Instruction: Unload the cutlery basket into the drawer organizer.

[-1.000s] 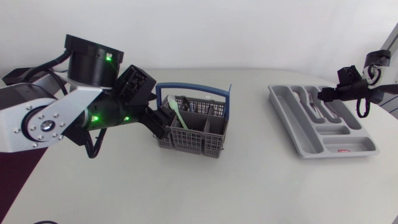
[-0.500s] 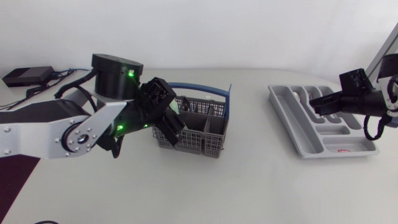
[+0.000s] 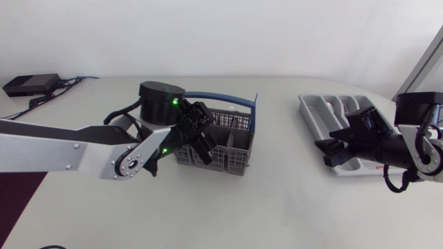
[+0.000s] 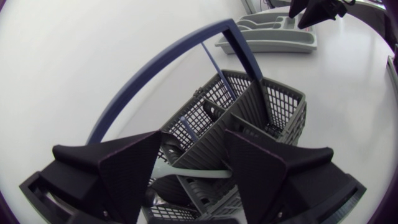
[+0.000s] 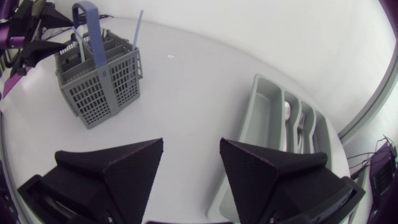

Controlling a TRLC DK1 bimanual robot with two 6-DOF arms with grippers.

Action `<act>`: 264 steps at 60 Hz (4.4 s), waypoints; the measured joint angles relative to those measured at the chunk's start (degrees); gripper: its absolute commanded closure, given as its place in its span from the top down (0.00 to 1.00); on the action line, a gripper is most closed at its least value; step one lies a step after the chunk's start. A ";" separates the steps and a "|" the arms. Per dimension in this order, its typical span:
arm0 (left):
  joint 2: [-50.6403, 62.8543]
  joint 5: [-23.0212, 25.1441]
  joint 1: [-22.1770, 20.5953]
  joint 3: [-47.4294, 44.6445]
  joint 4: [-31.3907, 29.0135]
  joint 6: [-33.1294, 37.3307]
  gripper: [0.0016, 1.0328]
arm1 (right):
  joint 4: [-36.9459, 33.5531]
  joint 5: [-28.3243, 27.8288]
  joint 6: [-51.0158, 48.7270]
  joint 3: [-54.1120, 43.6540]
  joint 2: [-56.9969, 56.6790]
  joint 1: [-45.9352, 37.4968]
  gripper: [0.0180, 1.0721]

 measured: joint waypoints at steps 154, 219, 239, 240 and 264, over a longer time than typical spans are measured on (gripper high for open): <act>-24.76 25.14 -3.54 9.18 -31.63 -22.38 0.03 | -13.44 -1.81 8.94 0.59 -19.34 34.01 0.56; -19.34 41.22 3.96 13.27 -35.56 -29.24 0.03 | -6.93 -4.15 11.87 9.14 -3.61 40.17 0.08; -18.08 42.97 4.66 14.16 -35.82 -29.94 0.03 | -6.54 -3.41 11.87 9.14 -3.52 40.96 0.06; -18.08 42.99 4.66 14.21 -35.89 -30.08 0.04 | -6.56 -3.41 11.87 9.14 -3.52 41.03 0.06; -18.08 43.43 6.14 17.44 -36.41 -30.77 0.87 | -7.39 -3.37 11.87 8.13 -4.11 41.13 0.06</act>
